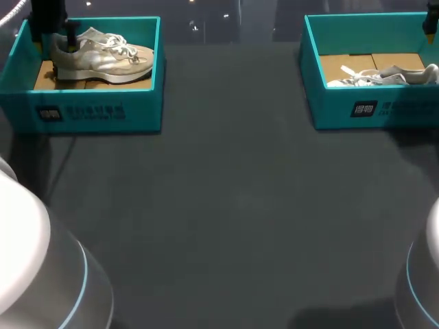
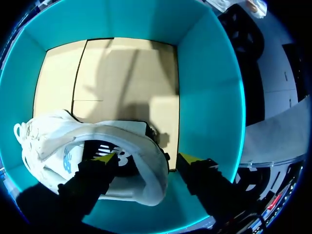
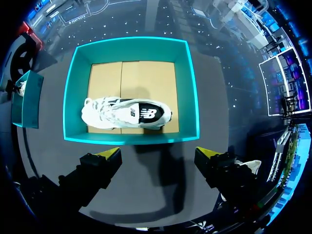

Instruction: Take the shoe out of the shoebox, open the shoe tongue, remove and reinsert the insole, then place the shoe into the shoebox

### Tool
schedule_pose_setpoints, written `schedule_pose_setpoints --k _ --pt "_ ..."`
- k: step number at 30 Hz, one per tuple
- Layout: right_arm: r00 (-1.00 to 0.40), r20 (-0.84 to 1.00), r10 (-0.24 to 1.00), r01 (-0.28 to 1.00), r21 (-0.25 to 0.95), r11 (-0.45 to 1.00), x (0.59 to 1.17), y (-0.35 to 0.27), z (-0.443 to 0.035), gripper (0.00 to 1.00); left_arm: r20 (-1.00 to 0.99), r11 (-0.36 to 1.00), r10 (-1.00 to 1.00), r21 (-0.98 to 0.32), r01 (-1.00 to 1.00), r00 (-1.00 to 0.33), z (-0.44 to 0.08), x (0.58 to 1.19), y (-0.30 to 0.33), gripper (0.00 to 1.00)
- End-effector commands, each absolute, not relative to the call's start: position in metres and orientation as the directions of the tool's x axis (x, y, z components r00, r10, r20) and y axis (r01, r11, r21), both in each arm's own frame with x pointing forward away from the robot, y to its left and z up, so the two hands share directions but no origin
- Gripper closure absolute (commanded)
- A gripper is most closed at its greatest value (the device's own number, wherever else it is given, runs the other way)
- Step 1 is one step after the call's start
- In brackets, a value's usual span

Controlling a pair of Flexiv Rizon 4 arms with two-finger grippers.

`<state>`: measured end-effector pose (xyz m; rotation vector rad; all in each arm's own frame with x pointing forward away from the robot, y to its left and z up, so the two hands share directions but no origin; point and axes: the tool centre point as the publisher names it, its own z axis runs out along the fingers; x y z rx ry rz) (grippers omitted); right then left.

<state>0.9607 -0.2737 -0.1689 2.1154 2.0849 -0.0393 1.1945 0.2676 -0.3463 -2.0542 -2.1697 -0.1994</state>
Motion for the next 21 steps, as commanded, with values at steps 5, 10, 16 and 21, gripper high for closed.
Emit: schedule_pose_setpoints --k 5,10,16,21 --pt "0.023 -0.139 0.990 0.995 0.102 -0.009 0.961 -0.273 -0.168 0.00 0.180 0.051 0.983 -0.005 0.999 -0.049 -0.356 1.192 0.276 0.25" --pt "0.023 -0.139 0.990 0.995 0.102 -0.009 0.961 -0.273 -0.168 0.00 0.164 0.058 0.985 0.007 0.998 -0.058 -0.365 1.195 0.277 0.27" --pt "0.023 -0.139 0.990 0.995 0.102 -0.009 0.961 -0.273 -0.168 0.00 0.155 0.059 0.986 0.015 0.998 -0.060 -0.369 1.197 0.275 0.35" --pt "0.023 -0.139 0.990 0.995 0.102 -0.009 0.961 -0.273 -0.168 0.00 0.154 0.052 0.987 0.019 0.998 -0.054 -0.373 1.197 0.272 0.40"
